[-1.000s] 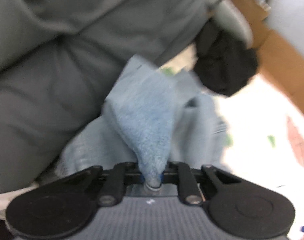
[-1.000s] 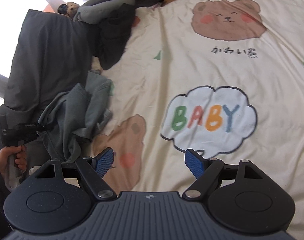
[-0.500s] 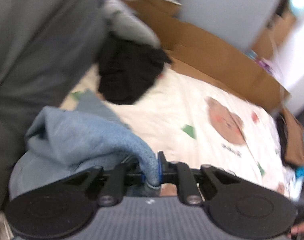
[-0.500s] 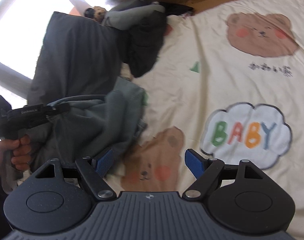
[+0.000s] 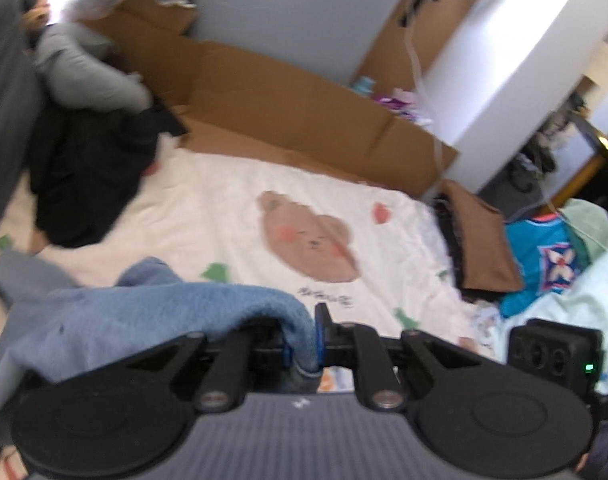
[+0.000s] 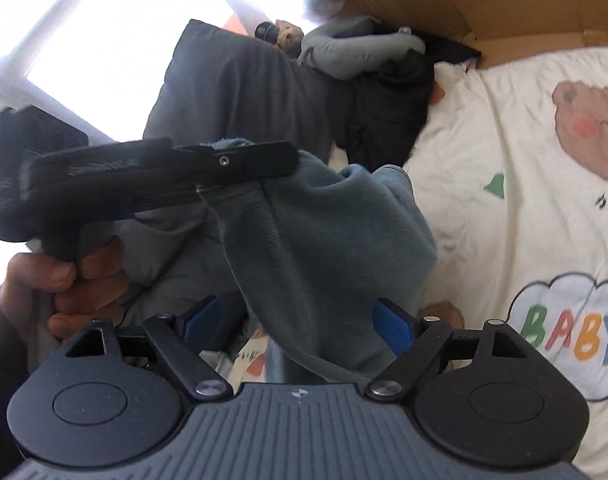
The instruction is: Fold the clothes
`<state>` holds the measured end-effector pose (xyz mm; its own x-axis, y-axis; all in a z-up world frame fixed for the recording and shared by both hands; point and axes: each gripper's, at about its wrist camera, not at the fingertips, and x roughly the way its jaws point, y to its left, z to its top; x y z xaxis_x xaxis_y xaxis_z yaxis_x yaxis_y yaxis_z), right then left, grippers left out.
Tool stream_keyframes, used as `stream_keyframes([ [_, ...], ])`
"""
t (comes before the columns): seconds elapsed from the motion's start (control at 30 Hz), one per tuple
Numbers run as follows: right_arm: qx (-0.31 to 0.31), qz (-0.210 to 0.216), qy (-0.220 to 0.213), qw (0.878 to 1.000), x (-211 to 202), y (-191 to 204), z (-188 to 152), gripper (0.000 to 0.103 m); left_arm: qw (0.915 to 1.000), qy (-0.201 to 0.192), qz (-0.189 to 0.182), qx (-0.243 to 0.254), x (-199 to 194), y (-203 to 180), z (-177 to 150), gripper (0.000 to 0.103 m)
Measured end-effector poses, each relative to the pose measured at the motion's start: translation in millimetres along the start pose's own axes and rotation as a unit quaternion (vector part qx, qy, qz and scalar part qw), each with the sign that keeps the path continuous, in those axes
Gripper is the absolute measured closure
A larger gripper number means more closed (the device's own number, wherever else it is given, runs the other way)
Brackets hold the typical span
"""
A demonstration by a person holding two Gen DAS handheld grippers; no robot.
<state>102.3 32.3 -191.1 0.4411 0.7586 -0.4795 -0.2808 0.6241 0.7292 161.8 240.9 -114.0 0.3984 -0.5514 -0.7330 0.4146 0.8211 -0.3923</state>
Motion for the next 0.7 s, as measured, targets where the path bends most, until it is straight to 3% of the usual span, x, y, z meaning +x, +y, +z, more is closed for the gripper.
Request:
stream_keyframes([
  [0.13, -0.002, -0.036, -0.017, 0.999, 3, -1, 8, 0.019, 0.9990, 0.002, -0.039, 0.023, 6, -23, 3, 0.091],
  [0.17, 0.001, -0.039, -0.020, 0.999, 4, -3, 9, 0.026, 0.9985, 0.003, -0.048, 0.025, 8, -28, 3, 0.091],
  [0.27, -0.002, -0.042, -0.020, 0.999, 7, -11, 13, 0.079, 0.9977, 0.004, -0.063, 0.022, 12, -35, 4, 0.091],
  [0.3, -0.010, -0.051, -0.021, 0.998, 7, -12, 14, 0.087, 0.9976, 0.008, -0.065, 0.021, 14, -36, 3, 0.091],
  [0.4, -0.014, -0.075, -0.025, 0.997, 4, -17, 16, 0.094, 0.9983, 0.024, -0.053, 0.004, 24, -32, 3, 0.088],
  [0.5, 0.014, -0.114, -0.046, 0.992, -8, -36, 19, 0.096, 0.9974, 0.027, -0.062, -0.024, 19, -24, 4, 0.078],
  [0.6, 0.061, -0.144, -0.053, 0.986, -22, -65, 26, 0.096, 0.9980, 0.007, -0.051, -0.036, 1, -18, 1, 0.048],
  [0.63, 0.068, -0.153, -0.053, 0.984, -25, -74, 27, 0.096, 0.9985, 0.005, -0.039, -0.039, -2, -13, -1, 0.043],
  [0.7, 0.077, -0.162, -0.052, 0.982, -30, -88, 28, 0.096, 0.9987, 0.012, -0.010, -0.047, -4, -2, -9, 0.043],
])
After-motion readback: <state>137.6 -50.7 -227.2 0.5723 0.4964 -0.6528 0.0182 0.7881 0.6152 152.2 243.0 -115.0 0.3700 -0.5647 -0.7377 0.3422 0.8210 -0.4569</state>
